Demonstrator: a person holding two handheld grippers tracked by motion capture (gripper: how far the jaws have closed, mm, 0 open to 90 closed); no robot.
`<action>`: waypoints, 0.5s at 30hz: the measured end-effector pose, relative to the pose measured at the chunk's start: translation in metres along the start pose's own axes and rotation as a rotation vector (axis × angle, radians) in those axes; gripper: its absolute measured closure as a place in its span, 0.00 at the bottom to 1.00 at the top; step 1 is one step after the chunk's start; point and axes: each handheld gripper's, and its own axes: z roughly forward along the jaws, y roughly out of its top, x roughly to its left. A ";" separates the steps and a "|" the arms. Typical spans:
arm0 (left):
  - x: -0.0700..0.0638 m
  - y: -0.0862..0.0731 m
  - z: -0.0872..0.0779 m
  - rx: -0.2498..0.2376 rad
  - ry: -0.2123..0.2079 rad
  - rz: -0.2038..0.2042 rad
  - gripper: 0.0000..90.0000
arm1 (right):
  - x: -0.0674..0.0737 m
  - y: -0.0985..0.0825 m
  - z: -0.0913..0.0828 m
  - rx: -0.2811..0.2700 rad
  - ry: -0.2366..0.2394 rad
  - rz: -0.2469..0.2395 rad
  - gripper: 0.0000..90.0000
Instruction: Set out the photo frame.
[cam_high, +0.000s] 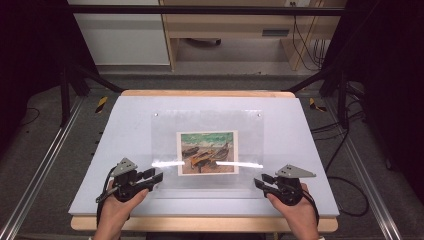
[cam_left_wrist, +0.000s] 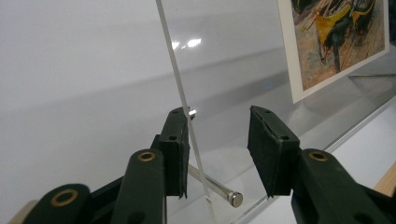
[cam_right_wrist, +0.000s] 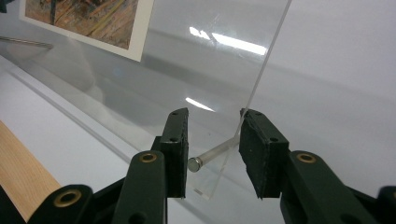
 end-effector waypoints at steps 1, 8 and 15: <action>0.000 0.000 0.000 0.000 0.000 0.001 0.65 | 0.000 0.000 0.000 -0.002 0.002 -0.006 0.71; -0.002 -0.002 -0.002 0.007 0.005 0.014 0.66 | 0.001 -0.002 -0.001 0.003 -0.004 -0.008 0.72; -0.003 -0.004 -0.004 0.011 0.005 0.020 0.68 | 0.002 -0.003 -0.002 0.011 -0.006 -0.014 0.74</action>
